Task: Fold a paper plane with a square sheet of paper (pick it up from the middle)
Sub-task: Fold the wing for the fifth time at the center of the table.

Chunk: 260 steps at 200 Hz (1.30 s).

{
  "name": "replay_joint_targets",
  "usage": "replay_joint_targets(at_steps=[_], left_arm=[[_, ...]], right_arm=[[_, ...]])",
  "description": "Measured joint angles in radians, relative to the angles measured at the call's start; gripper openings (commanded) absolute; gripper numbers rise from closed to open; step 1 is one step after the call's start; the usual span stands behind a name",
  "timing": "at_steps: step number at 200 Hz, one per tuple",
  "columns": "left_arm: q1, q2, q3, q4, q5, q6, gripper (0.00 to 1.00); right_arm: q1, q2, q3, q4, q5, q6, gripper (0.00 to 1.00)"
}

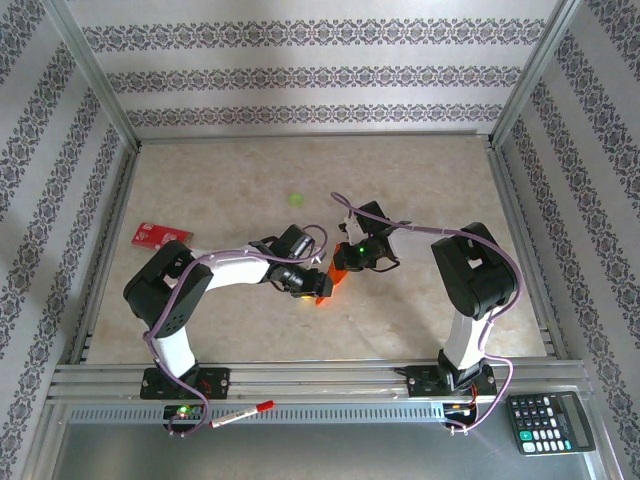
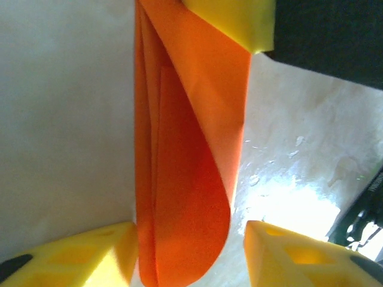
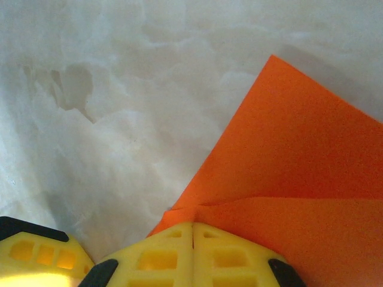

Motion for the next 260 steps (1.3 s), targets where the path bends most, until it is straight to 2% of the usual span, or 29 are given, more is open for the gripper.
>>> replay_joint_targets(at_steps=[52,162,260], left_arm=[[0.006,0.007,0.0,-0.006,-0.006,0.003,0.3],[0.03,0.011,-0.033,0.043,0.032,-0.01,0.19],[0.032,0.013,-0.037,0.048,0.035,-0.011,0.17]], right_arm=[[0.0,0.0,0.002,-0.008,0.0,-0.019,0.05],[-0.018,0.0,0.034,-0.062,0.001,-0.044,0.09],[-0.018,-0.04,0.006,-0.04,-0.019,-0.027,0.11]])
